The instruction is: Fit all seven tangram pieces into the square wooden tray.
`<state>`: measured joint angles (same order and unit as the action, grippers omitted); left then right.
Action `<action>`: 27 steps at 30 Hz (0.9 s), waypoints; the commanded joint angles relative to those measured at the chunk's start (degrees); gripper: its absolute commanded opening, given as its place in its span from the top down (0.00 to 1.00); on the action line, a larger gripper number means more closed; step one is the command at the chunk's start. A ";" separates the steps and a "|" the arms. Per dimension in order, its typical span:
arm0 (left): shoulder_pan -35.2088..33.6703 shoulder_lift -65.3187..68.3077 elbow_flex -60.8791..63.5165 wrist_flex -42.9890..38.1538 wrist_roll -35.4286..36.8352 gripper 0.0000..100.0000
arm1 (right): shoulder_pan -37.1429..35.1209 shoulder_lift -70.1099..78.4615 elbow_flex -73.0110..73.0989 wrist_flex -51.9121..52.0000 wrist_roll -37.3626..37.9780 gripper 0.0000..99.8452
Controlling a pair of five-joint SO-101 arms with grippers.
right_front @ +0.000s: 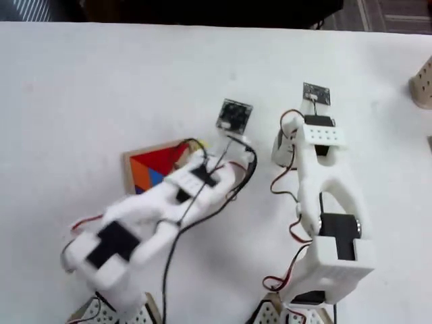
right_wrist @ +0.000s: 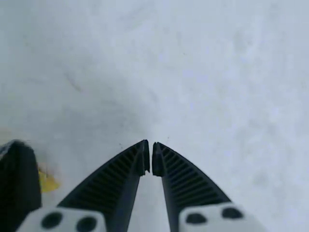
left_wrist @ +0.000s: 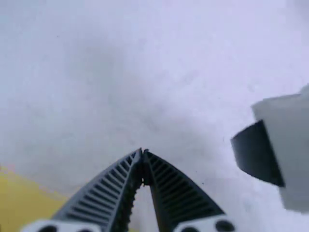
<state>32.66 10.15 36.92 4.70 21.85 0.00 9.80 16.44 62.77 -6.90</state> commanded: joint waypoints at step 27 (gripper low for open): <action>-12.88 1.10 -12.22 36.75 0.53 0.98 | -0.40 -2.59 -0.26 -0.57 0.70 0.98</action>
<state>22.81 14.02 26.46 37.67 22.20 0.00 9.80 16.44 62.77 -6.90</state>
